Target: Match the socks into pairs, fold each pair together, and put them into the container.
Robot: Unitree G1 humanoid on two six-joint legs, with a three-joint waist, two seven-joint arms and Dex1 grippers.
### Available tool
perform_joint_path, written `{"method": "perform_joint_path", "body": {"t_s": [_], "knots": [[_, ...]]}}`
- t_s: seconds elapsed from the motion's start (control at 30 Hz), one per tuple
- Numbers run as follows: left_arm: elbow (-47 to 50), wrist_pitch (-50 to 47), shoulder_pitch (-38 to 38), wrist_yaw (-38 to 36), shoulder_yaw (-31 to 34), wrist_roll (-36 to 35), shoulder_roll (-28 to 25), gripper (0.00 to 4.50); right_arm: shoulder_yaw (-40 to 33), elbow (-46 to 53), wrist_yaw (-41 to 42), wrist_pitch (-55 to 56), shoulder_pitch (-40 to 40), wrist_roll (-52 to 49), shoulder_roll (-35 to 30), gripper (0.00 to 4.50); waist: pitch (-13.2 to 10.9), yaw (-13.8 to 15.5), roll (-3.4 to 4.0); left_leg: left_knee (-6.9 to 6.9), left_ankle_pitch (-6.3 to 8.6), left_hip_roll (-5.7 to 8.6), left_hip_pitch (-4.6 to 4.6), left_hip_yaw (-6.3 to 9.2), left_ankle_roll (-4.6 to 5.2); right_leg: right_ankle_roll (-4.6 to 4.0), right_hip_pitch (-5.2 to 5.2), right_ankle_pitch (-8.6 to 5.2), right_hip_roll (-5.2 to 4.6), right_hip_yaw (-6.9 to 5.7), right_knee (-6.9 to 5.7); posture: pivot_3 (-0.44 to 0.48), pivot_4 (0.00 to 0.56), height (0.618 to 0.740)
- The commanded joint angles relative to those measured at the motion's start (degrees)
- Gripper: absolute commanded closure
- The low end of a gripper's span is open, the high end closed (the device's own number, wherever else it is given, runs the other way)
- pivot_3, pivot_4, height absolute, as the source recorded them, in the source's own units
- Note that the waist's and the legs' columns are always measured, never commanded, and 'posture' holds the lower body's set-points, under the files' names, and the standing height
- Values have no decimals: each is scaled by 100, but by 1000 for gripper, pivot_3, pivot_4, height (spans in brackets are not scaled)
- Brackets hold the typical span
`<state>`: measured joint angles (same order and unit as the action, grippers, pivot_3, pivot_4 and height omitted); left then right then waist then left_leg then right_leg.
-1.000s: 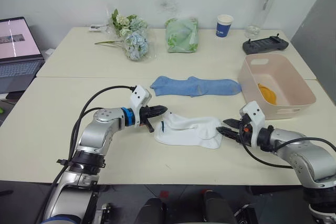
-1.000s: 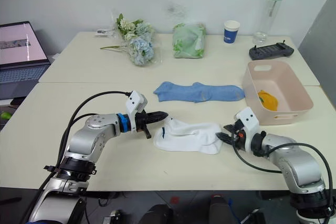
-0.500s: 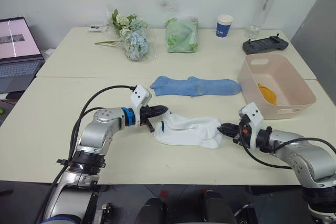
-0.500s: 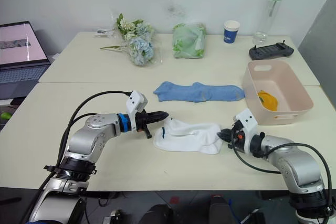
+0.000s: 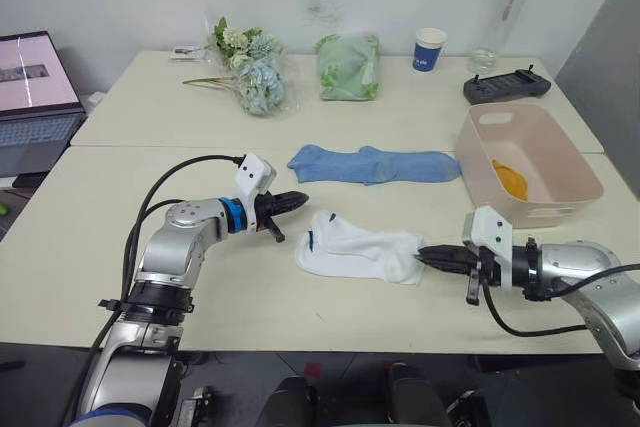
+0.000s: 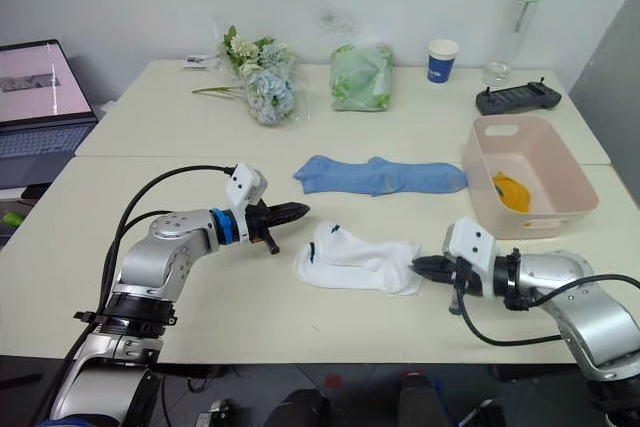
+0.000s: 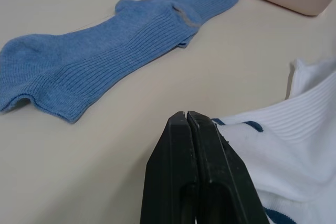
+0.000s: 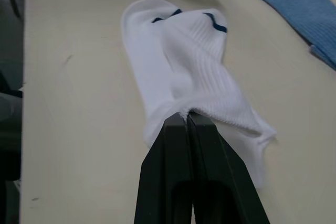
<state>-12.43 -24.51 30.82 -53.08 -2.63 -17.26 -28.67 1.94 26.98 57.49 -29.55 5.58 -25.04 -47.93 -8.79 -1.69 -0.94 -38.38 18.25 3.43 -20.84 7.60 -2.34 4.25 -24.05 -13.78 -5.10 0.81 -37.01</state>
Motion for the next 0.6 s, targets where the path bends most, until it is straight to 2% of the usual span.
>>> {"method": "perform_joint_path", "body": {"t_s": [0.03,0.23,0.37,0.43,0.53,0.57,0.6], "knots": [[14,148,188,-30,-40,16,112,4500,-75,220,180,142,-51,-99,-97,4451,0,0,0,0,0,0,0,0,0,0,0,0,0,0,0,0,150,740],[-390,308,579,-424,-377,206,202,4500,109,354,105,140,-94,-85,37,4451,0,0,0,-2,0,1,0,0,0,0,0,0,0,-2,-3,0,150,740],[-1112,977,936,-738,-849,734,179,4500,180,286,110,219,-94,-9,64,4451,0,3,0,-4,0,3,-1,-3,0,0,1,0,0,-1,-2,0,150,740],[-1784,1523,1180,-769,-1093,1093,284,4500,210,288,98,188,-43,-19,89,4451,0,3,0,-4,0,2,-1,-4,0,0,1,0,0,-2,-1,0,150,740],[-2435,1995,1413,-1063,-1212,1247,417,4500,244,318,69,150,-3,-28,112,4451,-1,1,-2,-5,0,4,-1,-10,0,0,1,0,0,-4,-2,0,150,740],[-2555,2155,1455,-1171,-1253,1308,418,4123,248,330,56,130,8,-36,116,4500,-2,-2,-3,-5,0,3,-2,-10,0,0,0,0,0,-3,-1,0,150,740],[-2704,2293,1522,-1112,-1242,1383,435,3940,247,345,44,119,9,-38,116,4500,-3,-5,-5,-5,0,3,-4,-11,0,0,0,0,0,-4,0,0,150,740]]}}
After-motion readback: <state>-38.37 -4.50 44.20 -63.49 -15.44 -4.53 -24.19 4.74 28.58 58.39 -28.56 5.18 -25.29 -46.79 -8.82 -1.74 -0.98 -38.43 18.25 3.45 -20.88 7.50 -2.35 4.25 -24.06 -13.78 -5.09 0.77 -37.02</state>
